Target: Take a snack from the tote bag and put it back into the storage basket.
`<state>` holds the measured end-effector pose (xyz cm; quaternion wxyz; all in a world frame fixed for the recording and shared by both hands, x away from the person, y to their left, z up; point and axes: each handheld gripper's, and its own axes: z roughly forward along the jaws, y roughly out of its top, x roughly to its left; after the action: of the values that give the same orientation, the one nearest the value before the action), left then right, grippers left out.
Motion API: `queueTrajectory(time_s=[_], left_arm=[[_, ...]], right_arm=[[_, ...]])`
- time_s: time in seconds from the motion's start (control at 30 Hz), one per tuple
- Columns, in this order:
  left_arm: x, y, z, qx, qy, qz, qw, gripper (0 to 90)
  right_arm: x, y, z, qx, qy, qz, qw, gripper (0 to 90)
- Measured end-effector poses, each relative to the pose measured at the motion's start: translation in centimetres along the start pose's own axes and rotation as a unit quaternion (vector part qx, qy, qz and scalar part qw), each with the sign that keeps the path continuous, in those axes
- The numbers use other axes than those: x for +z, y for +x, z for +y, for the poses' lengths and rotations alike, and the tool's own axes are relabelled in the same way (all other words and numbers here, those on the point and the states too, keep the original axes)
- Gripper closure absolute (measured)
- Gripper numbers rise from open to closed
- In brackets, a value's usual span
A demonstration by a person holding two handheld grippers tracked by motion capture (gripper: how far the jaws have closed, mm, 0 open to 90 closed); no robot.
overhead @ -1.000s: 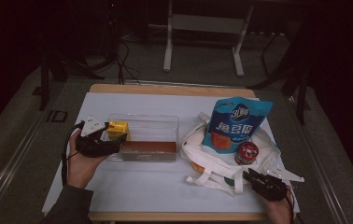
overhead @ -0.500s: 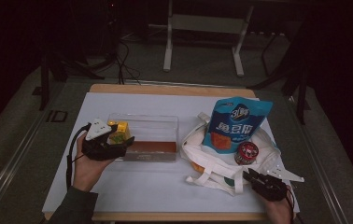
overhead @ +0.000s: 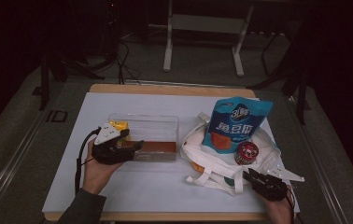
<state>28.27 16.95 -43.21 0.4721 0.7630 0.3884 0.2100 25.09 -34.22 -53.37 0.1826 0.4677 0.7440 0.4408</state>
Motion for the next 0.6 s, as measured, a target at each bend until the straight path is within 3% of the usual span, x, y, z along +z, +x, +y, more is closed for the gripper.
queueTrajectory(time_s=[0.33, 0.6], left_arm=[[0.8, -0.9, -0.1, 0.018, 0.002, -0.008, 0.9998, 34.1], [1.0, -1.1, -0.6, 0.016, -0.001, -0.025, 0.9996, 37.8]], right_arm=[[-0.9, 0.7, 1.1, -0.015, 0.006, -0.006, 0.9999, 64.7], [-2.4, 0.5, 2.2, -0.022, 0.005, -0.001, 0.9997, 64.9]])
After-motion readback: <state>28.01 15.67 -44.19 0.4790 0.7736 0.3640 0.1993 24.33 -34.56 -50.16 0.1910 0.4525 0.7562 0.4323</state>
